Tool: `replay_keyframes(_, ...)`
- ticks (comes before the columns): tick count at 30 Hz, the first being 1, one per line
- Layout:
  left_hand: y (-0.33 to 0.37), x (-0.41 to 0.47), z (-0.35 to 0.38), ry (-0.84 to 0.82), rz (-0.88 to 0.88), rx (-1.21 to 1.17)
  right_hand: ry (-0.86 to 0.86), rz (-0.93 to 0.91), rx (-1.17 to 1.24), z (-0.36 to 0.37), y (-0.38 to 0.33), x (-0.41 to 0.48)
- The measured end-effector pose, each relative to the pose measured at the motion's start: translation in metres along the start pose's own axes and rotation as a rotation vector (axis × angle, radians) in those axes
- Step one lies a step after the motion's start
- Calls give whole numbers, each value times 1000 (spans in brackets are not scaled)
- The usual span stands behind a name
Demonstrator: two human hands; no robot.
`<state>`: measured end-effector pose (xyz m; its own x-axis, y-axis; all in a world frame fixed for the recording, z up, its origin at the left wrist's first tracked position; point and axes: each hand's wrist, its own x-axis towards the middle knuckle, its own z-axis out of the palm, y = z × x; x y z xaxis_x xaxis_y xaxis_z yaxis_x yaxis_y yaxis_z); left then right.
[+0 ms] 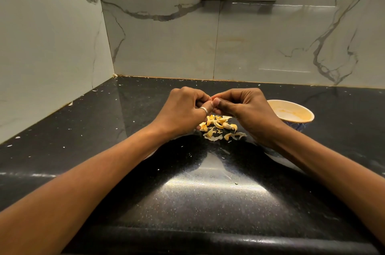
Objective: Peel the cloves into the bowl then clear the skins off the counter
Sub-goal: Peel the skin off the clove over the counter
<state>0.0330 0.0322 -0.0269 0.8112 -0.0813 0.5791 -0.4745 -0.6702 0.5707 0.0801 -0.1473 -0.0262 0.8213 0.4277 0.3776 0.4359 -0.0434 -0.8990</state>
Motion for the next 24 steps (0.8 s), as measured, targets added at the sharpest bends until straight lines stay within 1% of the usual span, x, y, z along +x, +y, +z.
replay_keyframes(6, 1, 0, 0, 19, 69, 62, -5, -10, -6, 1, 1, 0)
replay_keyframes(12, 0, -1, -1, 31, 72, 60, -14, -13, -29, 1, 1, 0)
replay_keyframes(18, -2, 0, -2, 38, 25, 29, -11, -19, -49, 3, -2, -1)
replay_keyframes(24, 1, 1, -1, 34, -129, -109, -12, -42, -102, 4, -4, -2)
